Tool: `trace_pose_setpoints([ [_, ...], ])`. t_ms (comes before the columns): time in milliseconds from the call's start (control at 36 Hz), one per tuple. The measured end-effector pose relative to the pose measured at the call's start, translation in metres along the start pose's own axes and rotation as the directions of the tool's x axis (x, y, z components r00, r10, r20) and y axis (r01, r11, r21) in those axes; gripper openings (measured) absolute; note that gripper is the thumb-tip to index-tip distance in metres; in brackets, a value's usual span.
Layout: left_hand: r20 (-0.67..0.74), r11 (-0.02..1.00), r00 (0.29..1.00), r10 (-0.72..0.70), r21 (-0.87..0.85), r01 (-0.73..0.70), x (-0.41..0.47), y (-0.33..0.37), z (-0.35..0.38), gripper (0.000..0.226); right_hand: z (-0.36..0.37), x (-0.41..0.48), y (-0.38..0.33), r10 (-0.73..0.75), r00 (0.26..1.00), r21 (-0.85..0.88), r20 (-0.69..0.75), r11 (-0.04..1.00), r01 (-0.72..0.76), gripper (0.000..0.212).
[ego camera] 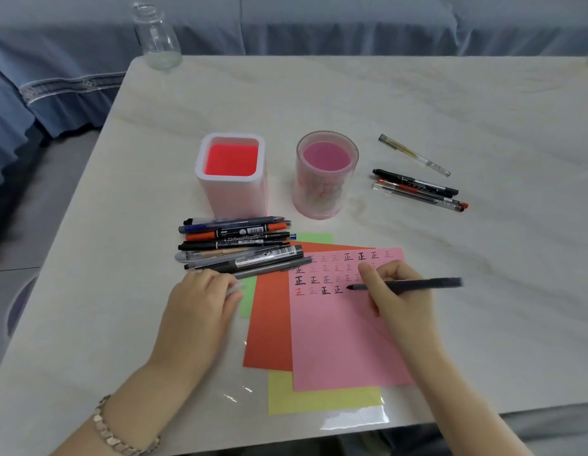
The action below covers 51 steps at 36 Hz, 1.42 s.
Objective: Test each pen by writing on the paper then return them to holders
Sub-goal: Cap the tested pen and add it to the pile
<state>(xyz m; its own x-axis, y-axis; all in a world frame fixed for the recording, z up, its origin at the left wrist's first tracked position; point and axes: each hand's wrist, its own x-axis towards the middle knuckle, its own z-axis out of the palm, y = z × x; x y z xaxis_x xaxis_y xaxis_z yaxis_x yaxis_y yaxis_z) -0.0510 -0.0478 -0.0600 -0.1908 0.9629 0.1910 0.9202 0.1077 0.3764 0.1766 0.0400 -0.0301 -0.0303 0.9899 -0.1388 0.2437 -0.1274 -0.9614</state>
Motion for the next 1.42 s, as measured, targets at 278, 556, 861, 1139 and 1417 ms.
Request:
trace_pose_setpoints([
  [278,0.201,0.531,0.953,-0.227,-0.795,0.294,0.003,0.064,-0.031,0.006,0.002,-0.016,-0.048,0.108,0.982,0.395,0.157,0.904,-0.162,0.059],
  [556,0.181,0.494,0.963,-0.198,-0.831,0.258,0.006,0.084,-0.037,0.008,-0.001,-0.022,-0.059,0.040,0.989,0.361,0.142,0.928,-0.089,0.055],
  [861,0.208,0.571,0.973,-0.104,-0.788,0.229,0.010,0.096,-0.038,0.009,0.000,-0.025,-0.051,-0.056,0.987,0.238,0.151,0.971,0.019,0.050],
  [1139,0.706,0.113,0.692,0.150,-0.708,0.697,0.039,0.121,-0.037,0.011,-0.032,-0.008,-0.044,-0.242,0.957,0.186,0.162,0.960,0.211,0.038],
  [1417,0.304,0.720,0.950,-0.073,-0.643,0.261,0.054,0.105,-0.026,0.027,-0.028,0.033,-0.003,-0.112,0.897,-0.168,0.427,0.965,0.201,0.026],
])
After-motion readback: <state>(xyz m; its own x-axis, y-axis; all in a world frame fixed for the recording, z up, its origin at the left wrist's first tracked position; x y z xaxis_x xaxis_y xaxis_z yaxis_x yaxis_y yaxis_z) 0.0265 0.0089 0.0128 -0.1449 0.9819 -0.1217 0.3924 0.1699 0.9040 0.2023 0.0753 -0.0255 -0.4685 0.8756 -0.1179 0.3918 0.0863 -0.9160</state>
